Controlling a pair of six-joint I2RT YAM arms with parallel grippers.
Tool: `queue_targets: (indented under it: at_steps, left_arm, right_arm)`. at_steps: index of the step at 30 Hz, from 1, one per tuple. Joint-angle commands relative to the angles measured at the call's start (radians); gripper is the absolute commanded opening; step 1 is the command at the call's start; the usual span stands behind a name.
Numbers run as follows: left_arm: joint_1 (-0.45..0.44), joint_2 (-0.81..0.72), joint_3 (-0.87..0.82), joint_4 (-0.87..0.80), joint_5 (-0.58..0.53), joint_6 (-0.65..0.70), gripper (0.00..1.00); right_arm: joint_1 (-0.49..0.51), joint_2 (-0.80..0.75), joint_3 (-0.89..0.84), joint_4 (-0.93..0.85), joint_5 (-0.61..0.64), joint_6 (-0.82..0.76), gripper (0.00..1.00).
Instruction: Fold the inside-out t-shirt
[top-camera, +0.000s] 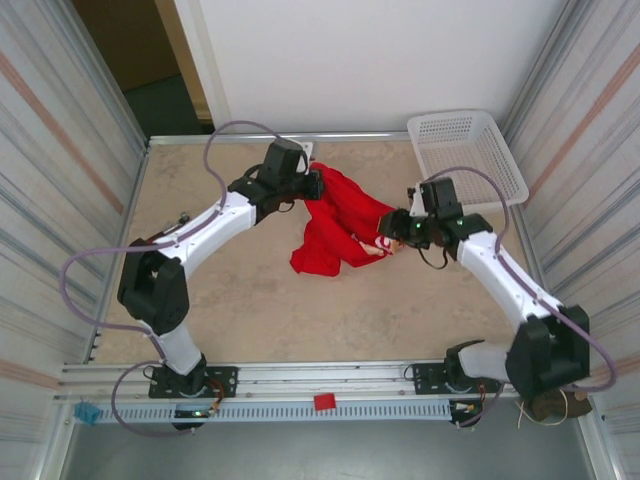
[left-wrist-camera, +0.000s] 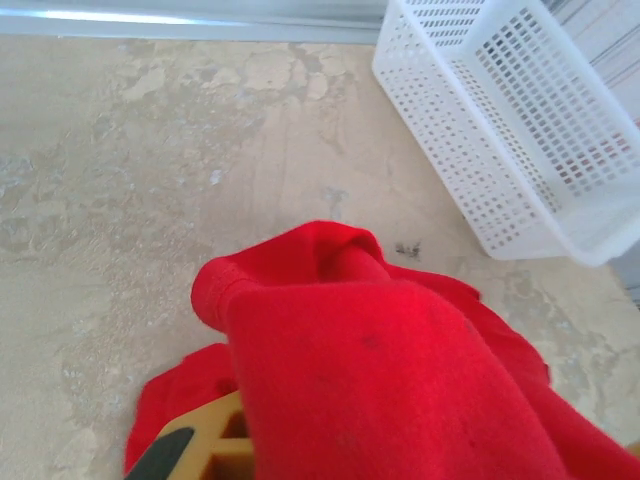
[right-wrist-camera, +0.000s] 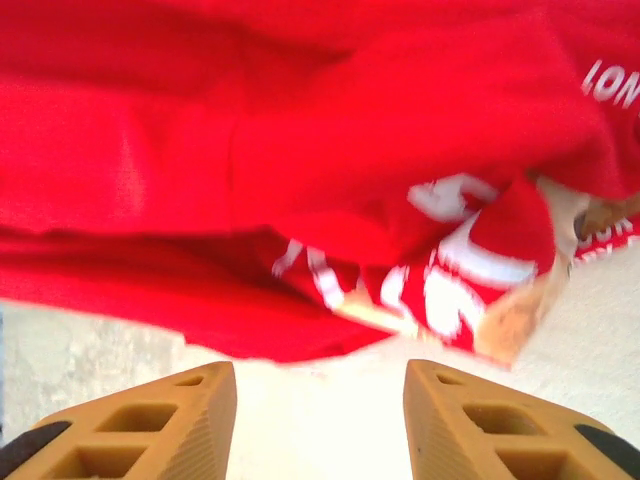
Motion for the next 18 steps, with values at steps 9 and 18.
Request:
queue_targets:
  at_steps: [9,18]
  left_arm:
    - [-0.051,-0.009,0.190,-0.217,0.042,0.072,0.00]
    - [-0.078,0.015,0.349,-0.276,0.122,0.032,0.00]
  right_arm:
    - [0.237,0.161,0.001,0.453,0.132,0.037,0.06]
    - [0.215,0.537,0.118,0.699,0.205,0.140,0.33]
